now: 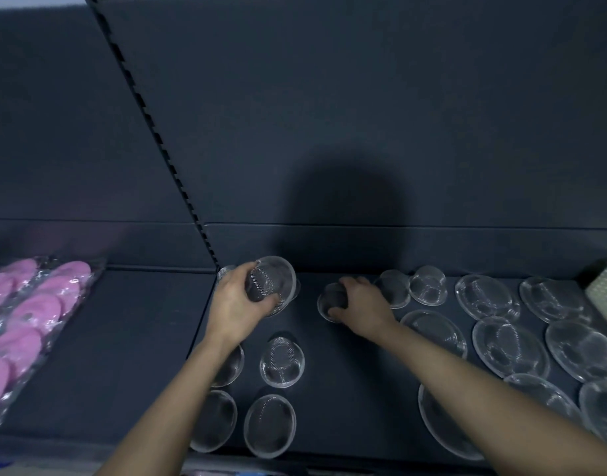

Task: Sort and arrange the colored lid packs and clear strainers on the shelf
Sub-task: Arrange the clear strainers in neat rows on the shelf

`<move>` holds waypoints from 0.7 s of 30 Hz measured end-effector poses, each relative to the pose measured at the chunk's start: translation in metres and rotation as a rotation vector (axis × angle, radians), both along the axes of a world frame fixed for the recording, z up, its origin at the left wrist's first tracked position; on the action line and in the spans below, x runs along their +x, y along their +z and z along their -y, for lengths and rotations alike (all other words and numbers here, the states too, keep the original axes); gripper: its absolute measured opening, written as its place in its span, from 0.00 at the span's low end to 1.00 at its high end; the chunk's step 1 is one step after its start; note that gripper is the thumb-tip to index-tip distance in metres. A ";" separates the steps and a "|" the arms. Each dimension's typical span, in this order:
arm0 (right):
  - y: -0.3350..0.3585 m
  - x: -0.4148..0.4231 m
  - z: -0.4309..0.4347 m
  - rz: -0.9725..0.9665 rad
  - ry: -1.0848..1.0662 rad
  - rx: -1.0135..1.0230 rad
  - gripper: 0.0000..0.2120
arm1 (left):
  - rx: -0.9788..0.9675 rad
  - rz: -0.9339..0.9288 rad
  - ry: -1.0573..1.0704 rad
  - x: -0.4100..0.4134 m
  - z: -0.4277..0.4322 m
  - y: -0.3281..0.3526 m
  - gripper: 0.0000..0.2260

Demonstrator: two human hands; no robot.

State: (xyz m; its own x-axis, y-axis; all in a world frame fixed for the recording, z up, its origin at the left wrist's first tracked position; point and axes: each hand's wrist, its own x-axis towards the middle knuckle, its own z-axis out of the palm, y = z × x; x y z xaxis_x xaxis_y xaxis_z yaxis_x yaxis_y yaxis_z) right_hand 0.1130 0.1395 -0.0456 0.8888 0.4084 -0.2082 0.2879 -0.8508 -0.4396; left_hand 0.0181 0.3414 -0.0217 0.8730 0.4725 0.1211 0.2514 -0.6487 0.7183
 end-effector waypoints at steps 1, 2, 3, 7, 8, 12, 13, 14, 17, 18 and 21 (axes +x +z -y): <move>0.000 0.002 -0.004 0.006 0.000 -0.003 0.30 | 0.005 0.000 0.003 0.000 -0.002 -0.001 0.29; 0.000 0.003 -0.007 0.011 0.001 -0.008 0.29 | 0.008 -0.001 0.006 0.001 -0.003 -0.002 0.29; 0.000 0.004 -0.010 0.019 0.002 -0.003 0.29 | 0.007 -0.004 0.006 0.001 -0.003 -0.003 0.29; -0.004 0.009 -0.016 0.019 -0.010 0.043 0.29 | -0.014 0.002 0.004 0.004 -0.001 -0.002 0.29; -0.003 0.010 -0.015 0.024 -0.012 0.061 0.29 | -0.013 0.007 -0.001 0.005 0.001 -0.001 0.29; 0.005 0.012 0.007 0.194 -0.005 0.045 0.26 | 0.012 0.010 -0.031 0.012 0.009 0.004 0.30; 0.008 0.013 0.017 0.253 -0.018 0.016 0.25 | 0.015 0.014 -0.042 0.014 0.012 0.005 0.30; 0.011 0.014 0.028 0.296 -0.044 -0.020 0.24 | 0.014 0.023 -0.056 0.016 0.015 0.006 0.30; 0.017 0.020 0.058 0.298 -0.159 -0.147 0.24 | 0.011 0.037 -0.093 0.020 0.024 0.008 0.30; 0.018 0.022 0.066 0.266 -0.199 -0.185 0.25 | 0.013 0.035 -0.099 0.021 0.027 0.008 0.30; 0.018 0.031 0.080 0.107 -0.295 -0.180 0.30 | 0.023 0.031 -0.105 0.023 0.032 0.009 0.30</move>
State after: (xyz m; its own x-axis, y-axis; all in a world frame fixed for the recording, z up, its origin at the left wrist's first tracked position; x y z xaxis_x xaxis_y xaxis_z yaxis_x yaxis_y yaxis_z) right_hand 0.1435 0.0598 -0.0276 0.9837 0.0958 -0.1525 0.0544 -0.9653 -0.2554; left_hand 0.0410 0.3091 -0.0127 0.9131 0.3755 0.1589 0.1590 -0.6868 0.7092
